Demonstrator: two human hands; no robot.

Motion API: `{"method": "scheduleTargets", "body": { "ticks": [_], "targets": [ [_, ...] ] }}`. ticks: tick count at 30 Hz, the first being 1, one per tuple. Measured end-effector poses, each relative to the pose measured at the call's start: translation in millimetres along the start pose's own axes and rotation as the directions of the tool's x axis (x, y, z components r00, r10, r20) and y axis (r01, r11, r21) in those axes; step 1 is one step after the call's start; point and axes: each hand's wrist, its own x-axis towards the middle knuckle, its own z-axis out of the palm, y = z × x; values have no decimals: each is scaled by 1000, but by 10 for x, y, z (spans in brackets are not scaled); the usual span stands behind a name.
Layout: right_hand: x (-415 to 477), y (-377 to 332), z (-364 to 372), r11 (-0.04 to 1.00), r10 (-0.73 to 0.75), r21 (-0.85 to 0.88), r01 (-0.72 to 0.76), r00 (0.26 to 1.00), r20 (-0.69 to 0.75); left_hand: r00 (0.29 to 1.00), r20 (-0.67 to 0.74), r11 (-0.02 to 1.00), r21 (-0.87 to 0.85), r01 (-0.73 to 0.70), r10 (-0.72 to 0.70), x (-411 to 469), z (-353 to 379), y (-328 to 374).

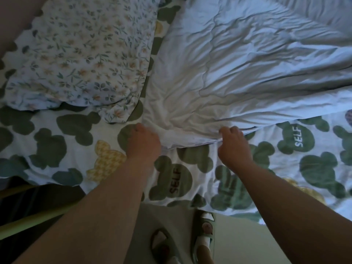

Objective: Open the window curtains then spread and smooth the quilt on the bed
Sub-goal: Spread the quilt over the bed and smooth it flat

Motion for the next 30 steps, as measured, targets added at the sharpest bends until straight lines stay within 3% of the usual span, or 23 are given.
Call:
{"method": "scheduleTargets", "body": {
  "ticks": [2, 5, 9, 12, 15, 18, 21, 25, 28, 30],
  "targets": [
    [190, 72, -21, 994, -56, -99, 52, 998, -42, 993, 59, 993, -52, 104, -101, 197, 34, 125],
    [459, 212, 14, 950, -132, -284, 133, 991, 22, 964, 207, 929, -294, 223, -165, 442, 157, 227],
    [727, 296, -2, 909, -166, -376, 178, 984, 66, 978, 193, 948, -291, 128, -73, 554, 154, 294],
    [786, 188, -140, 956, -94, -269, 113, 992, 83, 980, 187, 964, -241, 114, -69, 576, 73, 274],
    [745, 89, -224, 985, -45, -156, 75, 981, 188, 981, 177, 979, -177, 105, -73, 524, -41, 220],
    [573, -98, -271, 998, -31, 59, 13, 950, 312, 983, 159, 995, 13, 96, -97, 447, -164, 59],
    [246, -405, -186, 977, -106, 211, 20, 908, 406, 986, 149, 981, 189, 43, -72, 318, -288, -290],
    [-333, -750, 226, 976, -129, 218, -5, 790, 600, 973, 206, 950, 312, 33, -102, 24, -319, -942],
    [-429, -750, 295, 975, -62, 202, -95, 753, 655, 931, 341, 962, 270, 33, -127, -170, -149, -1092],
    [-363, -738, 293, 978, -39, 174, -114, 720, 693, 931, 333, 963, 265, 57, -147, -194, -89, -1042]
  ]
}}
